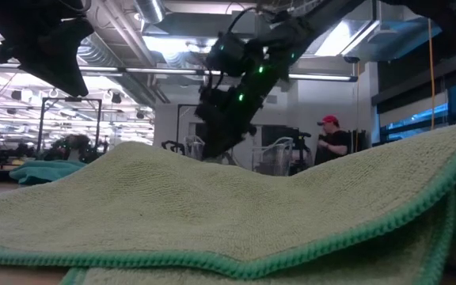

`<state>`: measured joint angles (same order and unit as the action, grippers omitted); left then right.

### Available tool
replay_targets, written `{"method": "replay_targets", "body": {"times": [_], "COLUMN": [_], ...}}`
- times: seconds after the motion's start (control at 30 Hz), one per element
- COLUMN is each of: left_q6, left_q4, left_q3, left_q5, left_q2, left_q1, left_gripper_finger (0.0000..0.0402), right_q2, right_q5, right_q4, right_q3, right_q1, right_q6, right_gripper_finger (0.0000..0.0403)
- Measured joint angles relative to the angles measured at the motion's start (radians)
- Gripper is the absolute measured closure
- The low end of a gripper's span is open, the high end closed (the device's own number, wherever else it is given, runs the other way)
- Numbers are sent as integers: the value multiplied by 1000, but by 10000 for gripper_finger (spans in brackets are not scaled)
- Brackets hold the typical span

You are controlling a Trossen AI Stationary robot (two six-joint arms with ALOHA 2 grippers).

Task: Fold microfiber towels
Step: Fold the light green microfiber towel

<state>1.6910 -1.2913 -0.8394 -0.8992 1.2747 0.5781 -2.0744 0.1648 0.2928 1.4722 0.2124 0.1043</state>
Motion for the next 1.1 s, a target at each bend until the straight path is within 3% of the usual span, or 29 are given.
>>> {"method": "replay_targets", "body": {"times": [0.13, 0.2, 0.37, 0.5, 0.67, 1.1], "left_q6": [0, 0, 0, 0, 0, 0], "left_q4": [3, 3, 3, 3, 3, 3], "left_q3": [0, 0, 0, 0, 0, 0], "left_q5": [3, 3, 3, 3, 3, 3], "left_q2": [0, 0, 0, 0, 0, 0], "left_q1": [0, 0, 0, 0, 0, 0], "left_gripper_finger": [313, 313, 313, 313, 313, 313], "right_q2": [71, 93, 91, 90, 89, 79], "right_q5": [-8, -63, -201, -159, -136, -105], "right_q4": [116, 133, -15, -90, -90, -86], "right_q3": [1, -28, -127, -171, -180, -272], "right_q1": [-5, -16, -48, -88, -128, -136], "right_q6": [19, 20, 17, 9, -8, 101], "right_gripper_finger": [229, 229, 238, 288, 388, 399]}}
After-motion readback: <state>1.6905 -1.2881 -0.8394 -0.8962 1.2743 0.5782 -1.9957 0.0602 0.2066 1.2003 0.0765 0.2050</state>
